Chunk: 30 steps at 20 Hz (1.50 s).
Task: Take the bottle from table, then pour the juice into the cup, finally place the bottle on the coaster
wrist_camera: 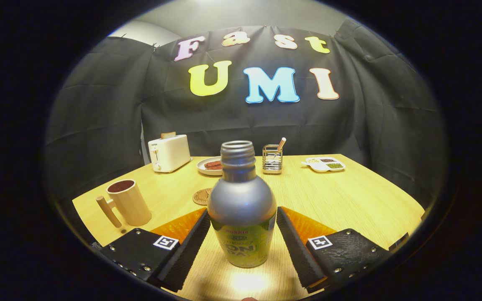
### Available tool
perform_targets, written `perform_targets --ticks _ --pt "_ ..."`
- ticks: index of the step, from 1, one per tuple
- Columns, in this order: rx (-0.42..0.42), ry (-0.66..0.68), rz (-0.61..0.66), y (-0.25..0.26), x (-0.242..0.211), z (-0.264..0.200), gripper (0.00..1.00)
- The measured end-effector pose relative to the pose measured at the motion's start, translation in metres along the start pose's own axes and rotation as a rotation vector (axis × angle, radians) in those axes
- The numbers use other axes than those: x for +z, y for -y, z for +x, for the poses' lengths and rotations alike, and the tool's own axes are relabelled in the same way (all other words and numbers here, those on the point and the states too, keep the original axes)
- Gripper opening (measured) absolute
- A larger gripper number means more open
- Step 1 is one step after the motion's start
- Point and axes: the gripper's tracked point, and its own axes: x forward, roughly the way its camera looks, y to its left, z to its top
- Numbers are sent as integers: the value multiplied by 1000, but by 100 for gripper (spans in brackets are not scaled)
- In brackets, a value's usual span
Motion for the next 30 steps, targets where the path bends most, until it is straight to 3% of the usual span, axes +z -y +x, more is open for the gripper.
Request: perform_targets --ticks 10,20,30 --pt "-3 -64 24 4 -28 0 97" --pt "-20 -104 -22 -1 -25 4 71" --pt "47 -84 -126 -32 17 7 70"
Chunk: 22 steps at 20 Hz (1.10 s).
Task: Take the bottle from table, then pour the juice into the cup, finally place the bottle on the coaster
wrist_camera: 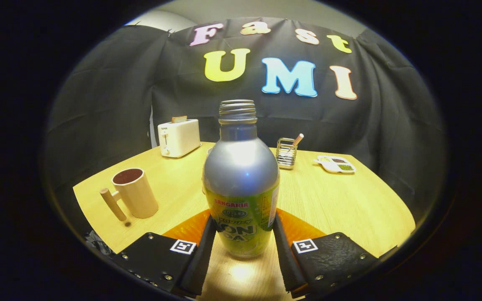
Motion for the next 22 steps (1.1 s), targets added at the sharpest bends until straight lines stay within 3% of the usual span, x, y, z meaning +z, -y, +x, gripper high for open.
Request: perform_targets --ticks 9,22 --pt "-5 -50 -221 -6 25 -4 70" --pt "53 -132 -508 -45 32 10 70"
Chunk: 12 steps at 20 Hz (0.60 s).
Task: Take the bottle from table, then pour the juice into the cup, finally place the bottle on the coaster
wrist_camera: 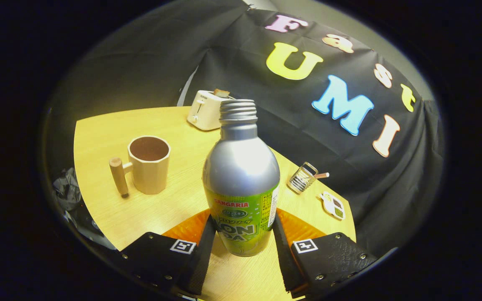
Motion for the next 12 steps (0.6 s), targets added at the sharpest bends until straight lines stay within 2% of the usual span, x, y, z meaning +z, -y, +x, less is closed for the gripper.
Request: perform_targets --ticks 12 --pt "1 -51 -230 -17 13 10 70"
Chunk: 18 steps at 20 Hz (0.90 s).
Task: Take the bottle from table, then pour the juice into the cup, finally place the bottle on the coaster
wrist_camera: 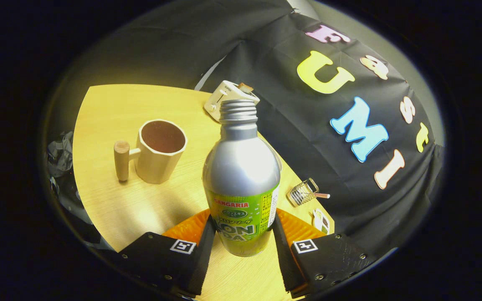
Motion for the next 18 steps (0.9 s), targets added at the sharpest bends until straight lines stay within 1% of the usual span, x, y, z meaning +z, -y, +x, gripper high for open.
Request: perform_targets --ticks 6,12,18 --pt "-5 -48 -101 -6 3 6 70" --pt "12 -87 -200 -16 8 11 70" --pt "2 -142 -308 -20 11 17 70"
